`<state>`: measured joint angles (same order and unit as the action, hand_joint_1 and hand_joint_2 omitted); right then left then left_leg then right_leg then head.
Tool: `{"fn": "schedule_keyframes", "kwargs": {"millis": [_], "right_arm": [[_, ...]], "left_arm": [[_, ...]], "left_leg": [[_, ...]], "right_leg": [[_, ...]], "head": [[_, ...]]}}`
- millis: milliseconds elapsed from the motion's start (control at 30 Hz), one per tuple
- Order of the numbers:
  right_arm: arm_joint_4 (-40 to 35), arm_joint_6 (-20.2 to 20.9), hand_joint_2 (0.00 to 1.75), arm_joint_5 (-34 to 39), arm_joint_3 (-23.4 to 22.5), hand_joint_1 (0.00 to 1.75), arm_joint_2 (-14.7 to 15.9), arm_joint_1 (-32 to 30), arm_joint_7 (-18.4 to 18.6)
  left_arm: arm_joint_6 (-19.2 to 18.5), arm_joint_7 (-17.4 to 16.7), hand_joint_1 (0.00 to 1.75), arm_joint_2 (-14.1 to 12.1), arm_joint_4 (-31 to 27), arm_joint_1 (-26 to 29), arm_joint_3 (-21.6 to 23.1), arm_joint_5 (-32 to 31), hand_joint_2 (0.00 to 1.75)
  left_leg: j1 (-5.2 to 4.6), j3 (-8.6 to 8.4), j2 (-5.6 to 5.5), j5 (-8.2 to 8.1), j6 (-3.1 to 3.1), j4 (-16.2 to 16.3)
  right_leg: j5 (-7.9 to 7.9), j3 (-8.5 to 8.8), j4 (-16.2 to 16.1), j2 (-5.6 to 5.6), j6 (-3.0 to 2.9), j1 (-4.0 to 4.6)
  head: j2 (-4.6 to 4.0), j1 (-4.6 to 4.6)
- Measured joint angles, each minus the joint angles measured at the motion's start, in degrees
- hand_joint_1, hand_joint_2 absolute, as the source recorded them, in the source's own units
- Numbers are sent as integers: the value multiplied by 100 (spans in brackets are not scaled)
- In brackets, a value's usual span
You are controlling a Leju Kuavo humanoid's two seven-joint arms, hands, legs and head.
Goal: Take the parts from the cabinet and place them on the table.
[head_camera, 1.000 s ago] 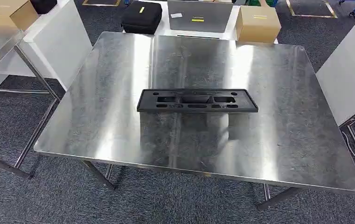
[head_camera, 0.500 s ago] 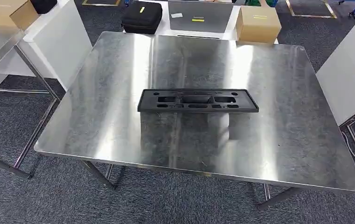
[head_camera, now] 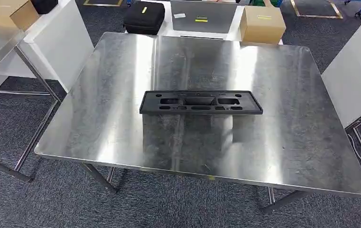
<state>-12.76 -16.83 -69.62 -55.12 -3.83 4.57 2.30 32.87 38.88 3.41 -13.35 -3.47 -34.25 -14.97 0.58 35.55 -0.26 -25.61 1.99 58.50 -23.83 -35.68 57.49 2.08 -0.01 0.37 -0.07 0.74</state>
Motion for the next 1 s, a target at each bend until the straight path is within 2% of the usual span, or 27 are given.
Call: {"fn": "schedule_keyframes", "kwargs": {"millis": [33, 67, 100, 333, 600, 633, 667, 700, 733, 767, 800, 867, 900, 933, 967, 1000], "right_arm": [[2, -31, 0, -2, 0, 0, -22, 4, 28], [2, -48, 0, 18, 0, 0, -37, 7, 37], [2, -70, 175, 48, -2, 0, -57, 8, 46], [7, -321, 175, 284, -122, 0, -116, 28, -26], [11, -369, 175, 308, -166, 0, -125, 28, -20], [15, -371, 0, 332, -210, 0, -135, 27, -26], [24, -404, 0, 339, -249, 0, -146, 27, -22], [33, -437, 0, 350, -271, 0, -146, 35, 28], [35, -439, 0, 348, -278, 0, -133, 32, 35], [35, -439, 0, 345, -282, 0, -124, 28, 46], [37, -439, 0, 345, -291, 0, -116, 24, 46], [37, -439, 0, 341, -299, 0, -100, 27, 52], [37, -437, 0, 335, -299, 0, -100, 45, 48], [61, -426, 0, 328, -299, 0, -182, 78, 44], [52, -430, 0, 324, -302, 0, -149, 91, 41], [59, -428, 0, 319, -304, 0, -142, 75, 35]], "left_arm": [[0, -4, 0, 0, 2, 1, 2, -7, 0], [0, -11, 0, 0, 7, 1, 2, -35, 0], [-2, -22, 0, 0, 15, 1, 9, -81, 0], [-65, -76, 0, -35, 33, 0, 109, -291, 0], [-98, -85, 0, -59, 33, 0, 138, -295, 0], [-105, -101, 0, -66, 33, 0, 144, -293, 0], [-114, -103, 0, -76, 37, -2, 153, -293, 0], [-122, -105, 0, -63, 50, -3, 162, -306, 0], [-122, -105, 0, -59, 55, -2, 164, -306, 0], [-122, -114, 0, -55, 59, -2, 166, -310, 0], [-122, -120, 0, -52, 66, -2, 166, -313, 0], [-122, -129, 0, -46, 81, -2, 166, -313, 0], [-120, -131, 0, -50, 83, -2, 166, -315, 0], [-118, -136, 0, -127, 79, 10, 164, -313, 0], [-116, -135, 0, -89, 92, 14, 168, -321, 0], [-113, -129, 0, -98, 92, -4, 171, -332, 0]], "left_leg": [[0, 0, 0, 0, 0, 0], [0, 0, 0, 0, 0, 0], [0, 0, 0, 0, -1, 0], [-1, -1, 0, 11, -19, 0], [-1, 0, 0, 11, -18, 0], [-1, 1, 0, 7, -15, 0], [76, -236, 39, 182, 172, -371], [77, -318, 152, 256, 184, -504], [85, -303, 190, 252, 163, -502], [110, -288, 220, 254, 126, -495], [145, -280, 249, 255, 67, -487], [261, -227, 315, 222, -81, -374], [296, -179, 351, 171, -189, -232], [245, -170, 377, 110, -277, -178], [271, -178, 426, 22, -357, -86], [282, -232, 432, 18, -368, -102]], "right_leg": [[0, 0, 0, 0, 0, 0], [0, 0, 0, 0, 0, 0], [0, 0, 0, 0, 0, 0], [0, 0, 0, 0, 0, 0], [0, 1, 0, 0, 0, -1], [0, 1, -1, 0, 1, -4], [57, 100, -135, -19, 91, 5], [-600, -399, 1026, -104, 38, -79], [-758, -553, 1408, -114, 77, -130], [-798, -585, 1542, -129, 152, -181], [-740, -458, 1378, -150, 242, -235], [-455, 162, 401, -261, 490, -366], [-381, 489, -111, -437, 594, -439], [-414, 351, 95, -525, 580, -360], [-413, 388, 102, -476, 429, -361], [-451, 336, 129, -437, 328, -387]], "head": [[0, 0], [0, 0], [0, 0], [0, 0], [0, 0], [0, 0], [0, -9], [0, 31], [0, 26], [0, 26], [0, 28], [0, 31], [0, 37], [0, 101], [0, 88], [0, 13]]}}
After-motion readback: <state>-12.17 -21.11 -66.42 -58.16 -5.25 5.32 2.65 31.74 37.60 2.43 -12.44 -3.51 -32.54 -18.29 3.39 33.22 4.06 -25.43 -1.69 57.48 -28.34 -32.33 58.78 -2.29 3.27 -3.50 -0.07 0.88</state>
